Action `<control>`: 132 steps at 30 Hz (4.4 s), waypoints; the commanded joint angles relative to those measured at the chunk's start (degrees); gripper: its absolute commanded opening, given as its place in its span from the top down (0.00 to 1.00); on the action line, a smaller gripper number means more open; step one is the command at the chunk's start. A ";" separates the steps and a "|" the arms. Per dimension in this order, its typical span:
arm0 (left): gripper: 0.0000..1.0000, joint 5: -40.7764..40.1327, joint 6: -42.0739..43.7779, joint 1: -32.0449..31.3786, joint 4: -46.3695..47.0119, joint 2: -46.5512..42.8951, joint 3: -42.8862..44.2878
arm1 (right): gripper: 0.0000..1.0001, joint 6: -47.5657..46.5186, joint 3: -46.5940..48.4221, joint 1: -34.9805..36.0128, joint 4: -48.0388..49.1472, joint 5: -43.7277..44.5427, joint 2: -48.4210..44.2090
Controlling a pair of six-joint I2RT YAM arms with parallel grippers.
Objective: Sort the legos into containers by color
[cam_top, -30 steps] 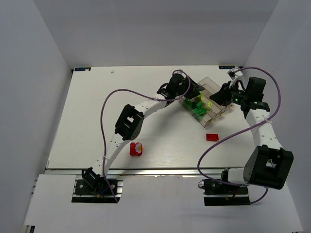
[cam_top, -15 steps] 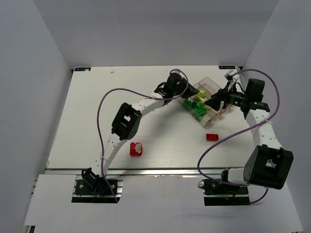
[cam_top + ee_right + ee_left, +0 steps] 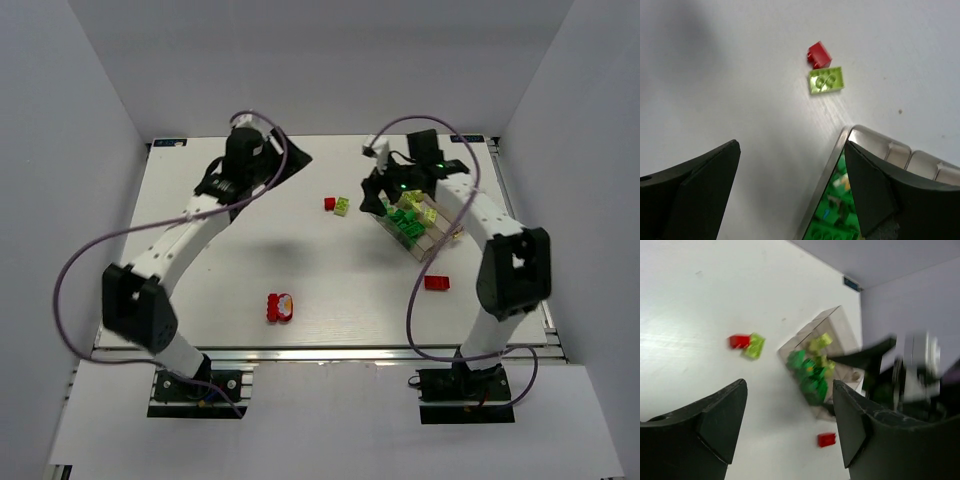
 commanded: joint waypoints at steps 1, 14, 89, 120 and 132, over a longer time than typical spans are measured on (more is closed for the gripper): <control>0.21 -5.19 2.97 0.86 -4.92 -9.38 -11.52 | 0.11 9.44 12.13 4.35 -1.54 15.81 8.86; 0.17 -14.16 -4.06 2.27 -14.14 -35.06 -30.11 | 0.11 3.24 35.48 9.72 -9.20 21.56 32.37; 0.15 -1.25 -0.55 2.27 -1.58 -13.19 -29.32 | 0.72 32.23 0.67 -15.94 -0.41 21.20 4.77; 0.15 -5.09 6.55 -1.41 -30.13 35.67 32.00 | 0.19 3.75 -3.10 -19.54 -5.68 -13.33 -4.44; 0.18 -12.58 11.40 -6.69 -28.57 44.38 40.90 | 0.43 8.93 -7.68 -19.54 -0.85 -15.36 -8.49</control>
